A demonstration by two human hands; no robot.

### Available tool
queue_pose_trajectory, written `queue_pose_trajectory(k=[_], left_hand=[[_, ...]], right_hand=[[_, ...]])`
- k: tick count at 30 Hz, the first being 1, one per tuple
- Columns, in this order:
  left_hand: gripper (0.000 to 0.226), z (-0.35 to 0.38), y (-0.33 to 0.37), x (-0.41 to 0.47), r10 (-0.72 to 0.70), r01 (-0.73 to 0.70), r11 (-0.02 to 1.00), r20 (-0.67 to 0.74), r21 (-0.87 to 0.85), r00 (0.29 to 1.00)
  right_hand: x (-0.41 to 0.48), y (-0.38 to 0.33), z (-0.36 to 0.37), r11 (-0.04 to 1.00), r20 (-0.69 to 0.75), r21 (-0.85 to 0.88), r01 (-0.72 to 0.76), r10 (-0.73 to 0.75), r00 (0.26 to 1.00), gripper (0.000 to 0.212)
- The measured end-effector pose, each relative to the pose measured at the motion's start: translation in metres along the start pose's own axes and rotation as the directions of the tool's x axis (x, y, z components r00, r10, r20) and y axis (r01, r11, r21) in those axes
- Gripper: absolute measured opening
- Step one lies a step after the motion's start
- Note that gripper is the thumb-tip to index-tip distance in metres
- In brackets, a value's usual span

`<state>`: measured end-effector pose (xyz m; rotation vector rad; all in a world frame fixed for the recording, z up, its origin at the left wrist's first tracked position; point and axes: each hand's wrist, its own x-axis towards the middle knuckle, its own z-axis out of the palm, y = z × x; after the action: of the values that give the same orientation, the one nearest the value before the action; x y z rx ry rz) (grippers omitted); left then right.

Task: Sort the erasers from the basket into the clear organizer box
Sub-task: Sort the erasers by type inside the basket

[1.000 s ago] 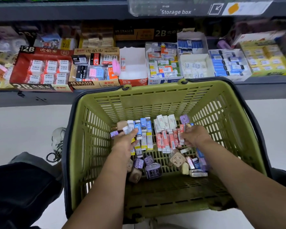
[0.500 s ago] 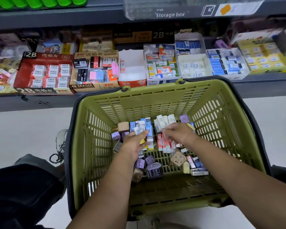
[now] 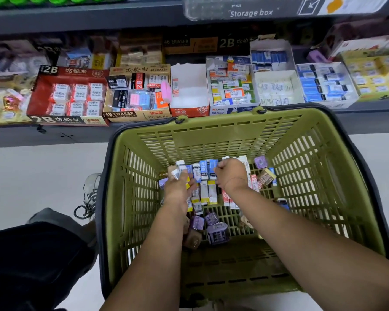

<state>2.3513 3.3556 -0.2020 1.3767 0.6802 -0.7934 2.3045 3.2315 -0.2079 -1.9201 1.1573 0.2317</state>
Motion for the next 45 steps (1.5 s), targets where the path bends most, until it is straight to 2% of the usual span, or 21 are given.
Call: queue_pose_trajectory(k=[2, 7, 11, 16, 18, 20, 23, 26, 29, 31, 35, 38, 40, 42, 45], left_hand=[[0.004, 0.000, -0.001, 0.001, -0.029, 0.029, 0.999, 0.001, -0.035, 1.000], [0.019, -0.004, -0.002, 0.005, -0.039, 0.036, 0.997, -0.041, -0.063, 0.998], [0.011, -0.010, -0.004, 0.006, -0.062, 0.060, 0.997, -0.034, -0.045, 0.998], [0.017, -0.016, -0.005, 0.004, -0.052, 0.052, 0.998, 0.000, -0.031, 0.999], [0.022, -0.019, -0.004, 0.002, -0.054, 0.055, 0.998, 0.033, -0.021, 0.998], [0.018, -0.022, -0.005, 0.001, -0.058, 0.056, 0.998, 0.099, 0.022, 0.993], [0.011, -0.023, -0.004, -0.003, -0.062, 0.041, 0.993, 0.202, 0.111, 0.977], [0.012, -0.029, -0.005, -0.005, -0.052, 0.013, 0.964, 0.140, 0.267, 0.989], [0.019, -0.041, -0.006, -0.001, -0.012, 0.022, 0.901, -0.027, 0.433, 1.000], [0.014, -0.048, -0.009, 0.002, 0.021, 0.014, 0.877, -0.068, 0.480, 0.997], [0.038, -0.050, -0.017, 0.004, 0.093, -0.073, 0.824, -0.008, 0.562, 0.996], [0.039, -0.049, -0.021, 0.005, 0.152, -0.143, 0.800, 0.034, 0.583, 0.988], [0.040, -0.049, -0.023, 0.008, 0.161, -0.159, 0.782, 0.050, 0.603, 0.986], [0.041, -0.048, -0.023, 0.010, 0.184, -0.178, 0.756, 0.056, 0.630, 0.981], [0.038, -0.046, -0.024, 0.013, 0.245, -0.222, 0.697, 0.066, 0.681, 0.967]], right_hand=[[0.003, -0.002, 0.009, 0.999, -0.040, -0.038, 0.017, -0.019, 0.999, 0.017], [0.002, -0.007, 0.017, 0.982, -0.074, -0.180, 0.062, -0.076, 0.994, 0.015], [0.004, -0.009, 0.016, 0.934, -0.045, -0.350, 0.066, -0.088, 0.995, 0.013], [0.001, -0.012, 0.014, 0.923, -0.078, -0.373, 0.091, -0.129, 0.989, 0.012], [-0.004, -0.015, 0.012, 0.960, -0.080, -0.244, 0.137, -0.160, 0.984, 0.017], [-0.010, -0.019, 0.012, 0.986, 0.056, 0.000, 0.164, -0.164, 0.985, 0.026], [-0.020, -0.017, 0.012, 0.965, 0.253, 0.264, 0.002, -0.071, 0.965, 0.018], [-0.024, -0.005, 0.009, 0.938, 0.223, 0.329, -0.106, 0.031, 0.974, 0.024], [-0.023, 0.005, 0.006, 0.962, 0.224, 0.222, -0.159, 0.108, 0.969, 0.031], [-0.022, 0.008, 0.007, 0.986, 0.259, 0.094, -0.141, 0.113, 0.959, 0.029], [-0.026, 0.008, 0.014, 0.996, 0.269, -0.034, -0.086, 0.092, 0.959, 0.025], [-0.026, 0.010, 0.020, 0.995, 0.201, -0.094, -0.043, 0.062, 0.978, 0.012], [-0.025, 0.011, 0.022, 0.997, 0.171, -0.069, -0.021, 0.032, 0.985, 0.005], [-0.025, 0.013, 0.022, 0.995, 0.138, -0.097, 0.013, 0.001, 0.990, 0.014], [-0.031, 0.015, 0.022, 0.971, 0.158, -0.224, 0.088, -0.053, 0.986, 0.015]])
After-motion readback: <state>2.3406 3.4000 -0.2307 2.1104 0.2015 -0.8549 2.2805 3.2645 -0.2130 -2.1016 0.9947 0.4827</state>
